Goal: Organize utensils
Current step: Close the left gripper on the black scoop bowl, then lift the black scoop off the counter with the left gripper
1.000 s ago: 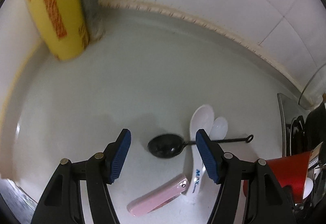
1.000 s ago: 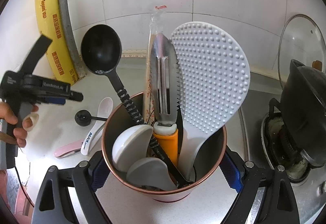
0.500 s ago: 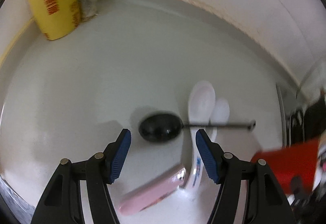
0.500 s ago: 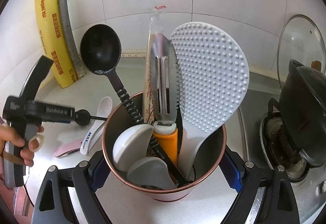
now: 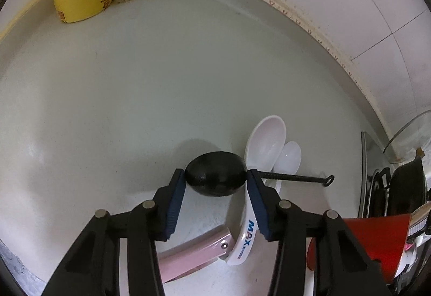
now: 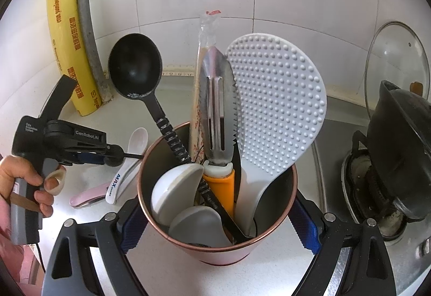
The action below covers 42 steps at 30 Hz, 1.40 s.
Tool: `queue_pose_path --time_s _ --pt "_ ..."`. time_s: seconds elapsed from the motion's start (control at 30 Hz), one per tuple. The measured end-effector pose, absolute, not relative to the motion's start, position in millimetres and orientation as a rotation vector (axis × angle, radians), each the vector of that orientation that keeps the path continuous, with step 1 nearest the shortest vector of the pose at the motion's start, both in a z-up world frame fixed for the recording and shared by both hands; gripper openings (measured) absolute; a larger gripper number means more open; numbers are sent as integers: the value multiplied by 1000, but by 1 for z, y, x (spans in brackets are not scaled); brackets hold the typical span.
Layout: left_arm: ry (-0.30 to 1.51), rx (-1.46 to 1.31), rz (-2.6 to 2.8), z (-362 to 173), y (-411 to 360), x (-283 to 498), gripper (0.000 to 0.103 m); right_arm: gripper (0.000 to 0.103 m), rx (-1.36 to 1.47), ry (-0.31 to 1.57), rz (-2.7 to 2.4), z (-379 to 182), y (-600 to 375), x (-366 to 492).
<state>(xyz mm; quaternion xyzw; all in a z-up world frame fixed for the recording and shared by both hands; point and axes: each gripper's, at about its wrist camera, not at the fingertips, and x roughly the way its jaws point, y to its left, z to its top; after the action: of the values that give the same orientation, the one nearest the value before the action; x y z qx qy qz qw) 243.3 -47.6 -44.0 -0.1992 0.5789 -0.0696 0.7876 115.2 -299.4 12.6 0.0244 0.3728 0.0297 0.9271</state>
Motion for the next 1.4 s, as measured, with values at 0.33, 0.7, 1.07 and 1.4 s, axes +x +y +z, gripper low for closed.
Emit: queue_pose_path --time_s 0.33,0.7,1.07,1.4 --pt "1142 -474 -224 -40 -26 208 48 93 53 761 63 16 -301 110" --pt "1050 -483 -259 -32 -1 179 48 93 49 763 75 20 -301 107" --pt "902 -418 -275 14 4 170 48 93 46 766 77 19 -299 109" --pt "782 -440 -263 56 30 153 48 93 46 765 74 20 -299 108"
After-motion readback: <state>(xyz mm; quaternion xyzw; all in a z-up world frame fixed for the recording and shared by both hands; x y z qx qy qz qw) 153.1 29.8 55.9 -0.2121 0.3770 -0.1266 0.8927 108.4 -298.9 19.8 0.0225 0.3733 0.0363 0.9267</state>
